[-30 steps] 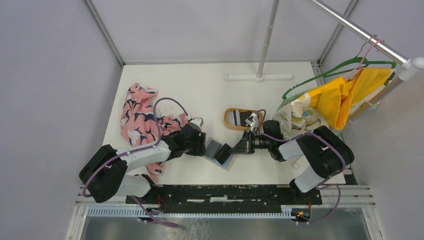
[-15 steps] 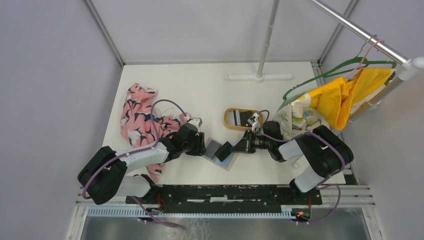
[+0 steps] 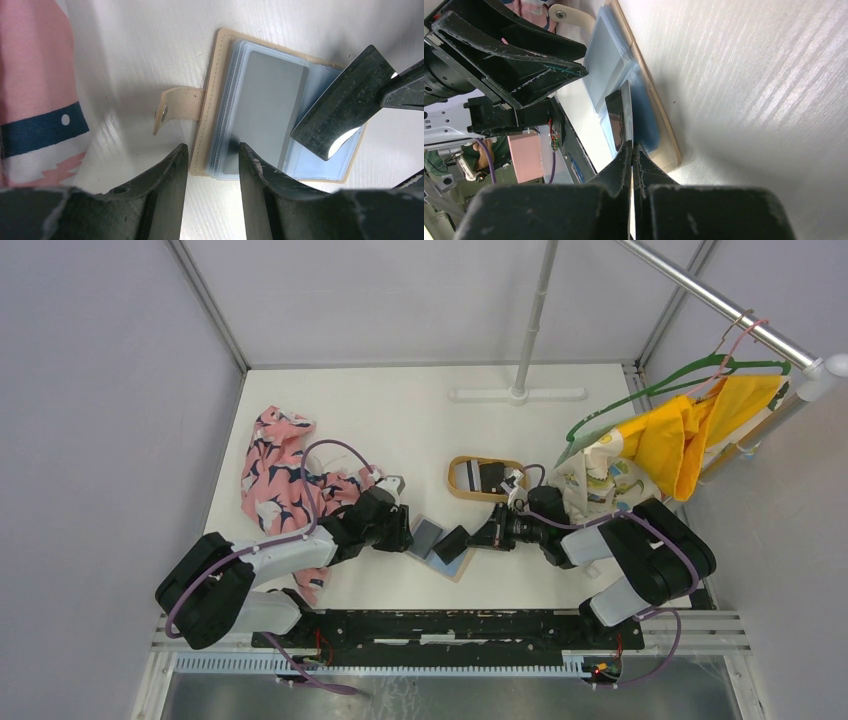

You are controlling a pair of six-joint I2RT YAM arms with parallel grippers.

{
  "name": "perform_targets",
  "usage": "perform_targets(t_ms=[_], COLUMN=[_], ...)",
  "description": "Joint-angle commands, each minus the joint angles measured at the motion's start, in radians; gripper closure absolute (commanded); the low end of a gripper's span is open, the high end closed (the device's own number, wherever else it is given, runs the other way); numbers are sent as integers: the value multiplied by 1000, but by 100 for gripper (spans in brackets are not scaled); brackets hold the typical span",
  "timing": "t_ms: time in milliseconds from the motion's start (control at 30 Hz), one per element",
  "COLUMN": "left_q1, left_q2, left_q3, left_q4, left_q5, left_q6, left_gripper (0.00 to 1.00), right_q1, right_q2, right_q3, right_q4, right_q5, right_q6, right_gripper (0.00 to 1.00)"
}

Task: Put the credit cards into the card holder
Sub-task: Insert the credit card into the card holder.

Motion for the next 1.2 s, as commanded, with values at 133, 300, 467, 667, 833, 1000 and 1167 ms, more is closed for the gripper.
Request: perform_targets(t_ms=[133,300,467,667,833,1000,1167], left_q1=[1,1,1,1,1,1,1], left_q2=[21,30,28,35,40,41,40], left_q3=[-16,-22,-28,-33,-30,-27,-20], left_q4=[8,22,29,41,44,43,39], left_q5=[50,63,68,77,83,90,92], left_q6=[-13,-14,-16,-17,-13,-7,1], left_gripper=[52,54,54,55,55,55,55], right_q1=[17,32,53,74,76,77,76], right_q2=[21,54,69,94,130,151,154], right_q3=[0,13,23,38,60,76,91], right_q4=[79,103,99,103,73,37,-14], right_q5=[5,-3,1,2,-3,-7,-4], right_q6=[60,92,109,146,167,178,169], right_gripper=[100,100,100,100,100,100,100])
